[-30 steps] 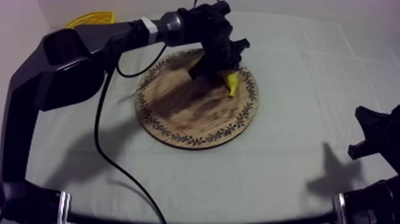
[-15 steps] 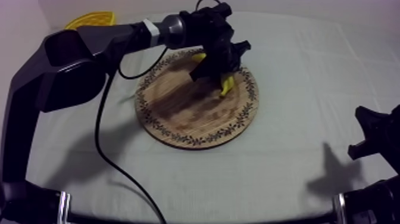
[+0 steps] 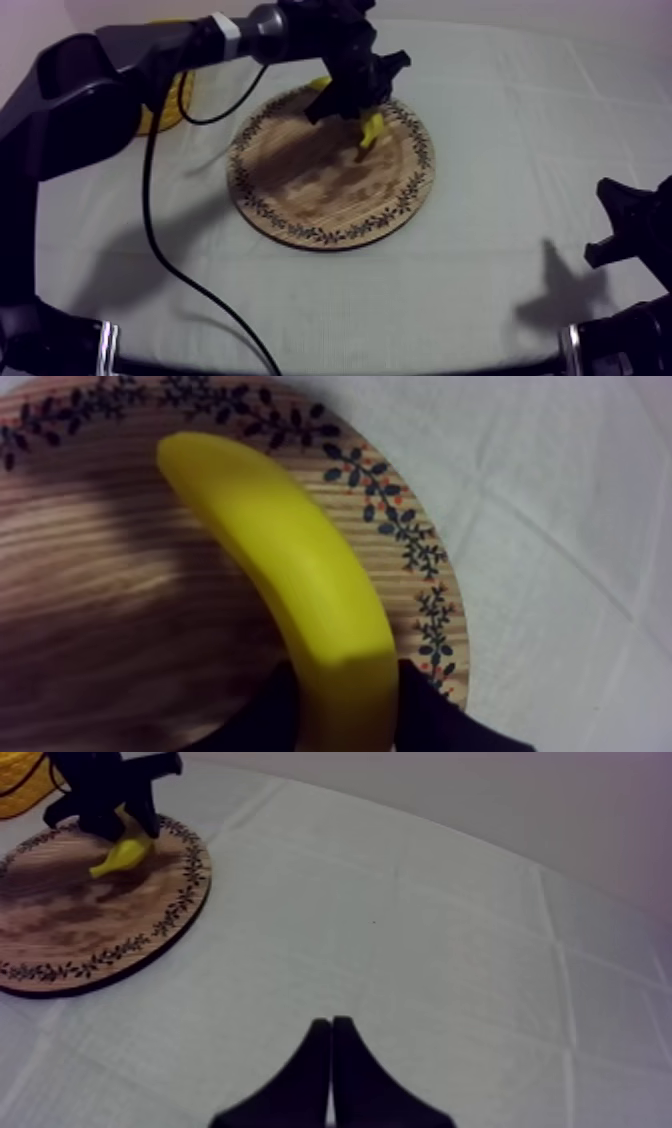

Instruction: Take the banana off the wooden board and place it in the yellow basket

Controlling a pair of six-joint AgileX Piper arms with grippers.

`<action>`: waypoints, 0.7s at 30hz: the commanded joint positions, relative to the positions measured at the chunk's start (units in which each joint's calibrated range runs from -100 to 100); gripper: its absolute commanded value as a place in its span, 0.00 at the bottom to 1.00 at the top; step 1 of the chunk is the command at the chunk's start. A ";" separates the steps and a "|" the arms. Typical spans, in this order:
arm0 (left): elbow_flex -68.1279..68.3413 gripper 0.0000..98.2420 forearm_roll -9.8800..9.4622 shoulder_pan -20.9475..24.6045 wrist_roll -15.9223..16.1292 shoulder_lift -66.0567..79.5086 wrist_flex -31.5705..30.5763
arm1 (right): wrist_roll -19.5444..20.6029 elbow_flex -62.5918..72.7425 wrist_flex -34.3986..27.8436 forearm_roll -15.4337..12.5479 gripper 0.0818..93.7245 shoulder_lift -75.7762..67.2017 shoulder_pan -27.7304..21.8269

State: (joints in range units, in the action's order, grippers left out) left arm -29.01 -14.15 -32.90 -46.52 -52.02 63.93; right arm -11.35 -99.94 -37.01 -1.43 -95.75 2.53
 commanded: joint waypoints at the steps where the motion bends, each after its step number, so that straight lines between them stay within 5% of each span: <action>1: 3.06 0.31 -0.06 0.35 0.09 4.05 -0.24 | -0.01 0.05 0.00 -0.01 0.00 0.00 0.00; 21: 39.89 0.33 -0.49 13.03 7.25 42.36 -2.93 | -0.01 0.05 0.00 -0.01 0.00 0.00 0.00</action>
State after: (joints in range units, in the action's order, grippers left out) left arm 5.63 -14.60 -21.40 -40.20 -14.91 60.98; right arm -11.35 -99.94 -37.01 -1.43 -95.75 2.53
